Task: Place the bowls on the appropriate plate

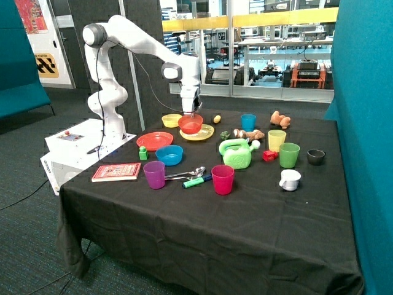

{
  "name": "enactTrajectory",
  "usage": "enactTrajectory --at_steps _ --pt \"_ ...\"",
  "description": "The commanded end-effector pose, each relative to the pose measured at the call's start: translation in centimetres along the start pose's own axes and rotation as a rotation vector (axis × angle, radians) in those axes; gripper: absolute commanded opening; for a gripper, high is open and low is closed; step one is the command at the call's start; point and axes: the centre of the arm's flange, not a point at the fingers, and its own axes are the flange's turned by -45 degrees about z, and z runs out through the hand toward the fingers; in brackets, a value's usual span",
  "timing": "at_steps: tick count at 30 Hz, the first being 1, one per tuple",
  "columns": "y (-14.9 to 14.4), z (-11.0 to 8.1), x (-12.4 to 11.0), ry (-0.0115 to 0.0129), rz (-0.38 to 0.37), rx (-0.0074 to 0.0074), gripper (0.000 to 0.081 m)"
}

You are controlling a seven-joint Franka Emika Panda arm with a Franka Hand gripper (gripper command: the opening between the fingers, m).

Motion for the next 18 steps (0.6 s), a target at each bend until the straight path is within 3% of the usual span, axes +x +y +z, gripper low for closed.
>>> enactTrajectory --at_steps 1,18 --pt "-2.8 -1.1 -3.4 0.0003 -0.05 0.0028 0.0" --pt "-2.9 -0.1 -11.4 0.0003 -0.07 0.0028 0.0"
